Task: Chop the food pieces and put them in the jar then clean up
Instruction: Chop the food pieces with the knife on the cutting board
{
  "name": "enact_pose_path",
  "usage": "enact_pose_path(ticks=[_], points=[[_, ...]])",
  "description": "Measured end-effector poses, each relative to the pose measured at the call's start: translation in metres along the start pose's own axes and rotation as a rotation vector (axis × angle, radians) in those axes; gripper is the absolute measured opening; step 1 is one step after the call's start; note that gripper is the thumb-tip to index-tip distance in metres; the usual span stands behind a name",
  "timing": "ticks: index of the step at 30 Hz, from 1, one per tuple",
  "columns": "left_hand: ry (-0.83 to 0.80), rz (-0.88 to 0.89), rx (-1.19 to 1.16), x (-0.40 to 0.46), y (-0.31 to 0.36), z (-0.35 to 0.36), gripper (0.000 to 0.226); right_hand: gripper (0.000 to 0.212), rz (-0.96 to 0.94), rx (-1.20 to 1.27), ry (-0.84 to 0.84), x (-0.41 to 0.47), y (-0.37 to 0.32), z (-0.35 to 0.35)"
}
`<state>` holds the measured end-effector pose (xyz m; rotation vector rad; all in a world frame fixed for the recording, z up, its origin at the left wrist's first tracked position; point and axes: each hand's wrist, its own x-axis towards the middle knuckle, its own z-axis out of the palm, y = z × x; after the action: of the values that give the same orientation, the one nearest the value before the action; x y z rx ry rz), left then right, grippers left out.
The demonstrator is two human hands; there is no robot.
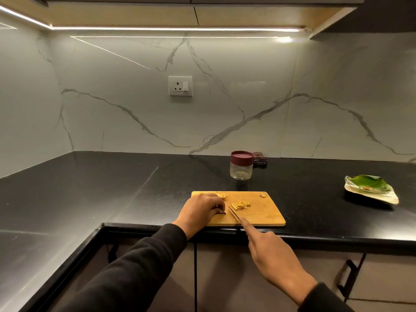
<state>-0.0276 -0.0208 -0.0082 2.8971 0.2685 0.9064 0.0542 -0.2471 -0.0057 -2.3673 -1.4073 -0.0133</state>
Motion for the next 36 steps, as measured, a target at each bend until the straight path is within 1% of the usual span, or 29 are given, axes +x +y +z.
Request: enact_pose_path(ticks=[4,13,23,32,36], points=[[-0.001,0.017,-0.013,-0.001,0.001,-0.001,0.014,0.056,-0.017,0.027,-0.002,0.004,-0.003,0.001],[0.020,-0.004,-0.010,0.000,0.003,-0.001,0.014,0.054,-0.062,0.108,-0.042,0.016,-0.015,0.000],[0.014,-0.018,-0.010,0.000,0.002,0.001,0.015,0.053,-0.089,0.090,-0.030,0.027,-0.014,0.002],[0.031,-0.058,-0.024,0.000,0.001,0.003,0.010,0.056,-0.087,0.021,-0.049,0.028,-0.013,0.004],[0.037,-0.062,-0.019,0.000,0.000,0.004,0.009,0.057,-0.083,0.050,-0.060,0.021,-0.009,0.007]])
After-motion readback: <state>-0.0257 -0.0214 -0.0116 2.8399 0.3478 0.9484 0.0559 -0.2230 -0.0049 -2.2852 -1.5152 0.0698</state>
